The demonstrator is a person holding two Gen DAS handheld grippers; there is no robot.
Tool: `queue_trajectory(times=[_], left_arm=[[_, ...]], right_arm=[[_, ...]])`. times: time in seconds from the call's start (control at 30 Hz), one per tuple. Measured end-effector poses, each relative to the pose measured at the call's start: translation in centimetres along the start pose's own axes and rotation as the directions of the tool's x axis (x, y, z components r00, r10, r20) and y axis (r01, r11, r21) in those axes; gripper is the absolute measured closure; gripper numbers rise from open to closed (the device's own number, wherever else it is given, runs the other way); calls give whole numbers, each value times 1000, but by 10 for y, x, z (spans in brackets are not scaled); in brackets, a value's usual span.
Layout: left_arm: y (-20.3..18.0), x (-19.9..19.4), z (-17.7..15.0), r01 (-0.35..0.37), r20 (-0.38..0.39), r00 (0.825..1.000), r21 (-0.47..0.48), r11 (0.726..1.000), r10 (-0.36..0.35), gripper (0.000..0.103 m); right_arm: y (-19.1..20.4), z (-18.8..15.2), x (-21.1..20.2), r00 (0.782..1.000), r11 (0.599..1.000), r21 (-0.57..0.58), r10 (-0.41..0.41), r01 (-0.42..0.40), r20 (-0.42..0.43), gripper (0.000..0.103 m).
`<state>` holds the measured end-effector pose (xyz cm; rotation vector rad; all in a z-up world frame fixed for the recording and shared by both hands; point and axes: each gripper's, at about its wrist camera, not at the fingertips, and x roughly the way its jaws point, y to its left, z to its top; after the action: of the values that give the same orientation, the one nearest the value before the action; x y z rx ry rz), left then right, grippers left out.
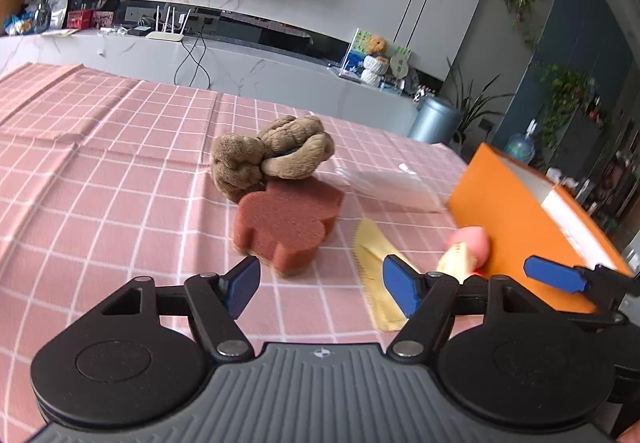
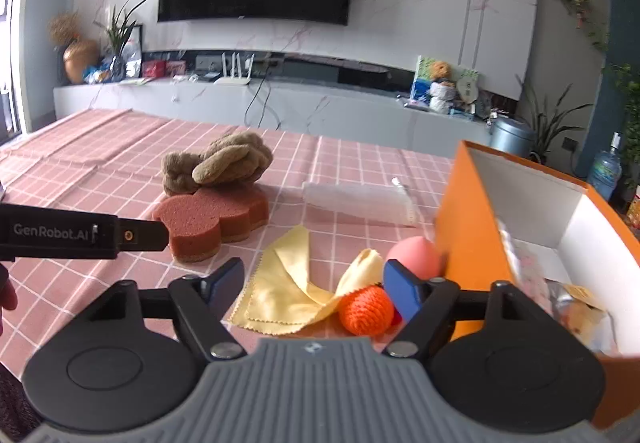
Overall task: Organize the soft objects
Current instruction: 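Move both tools back toward the yellow cloth and orange ball, then grasp the brown plush bear with the left gripper while the right grasps the red sponge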
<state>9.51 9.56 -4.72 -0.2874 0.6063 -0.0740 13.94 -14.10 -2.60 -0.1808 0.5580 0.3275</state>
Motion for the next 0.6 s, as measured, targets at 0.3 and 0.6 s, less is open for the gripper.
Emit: queue_trajectory(times=[0.3,0.6], left_arm=[[21,37,26,-31,-14,999,100,994,33,14],[57,47,42,-132,-13,991,8,991,132,24]], right_arm=[[7,29,52,999,999,21,33,-32,-43,41],[35,43,87,990,993,76,101,-94,-98,32]])
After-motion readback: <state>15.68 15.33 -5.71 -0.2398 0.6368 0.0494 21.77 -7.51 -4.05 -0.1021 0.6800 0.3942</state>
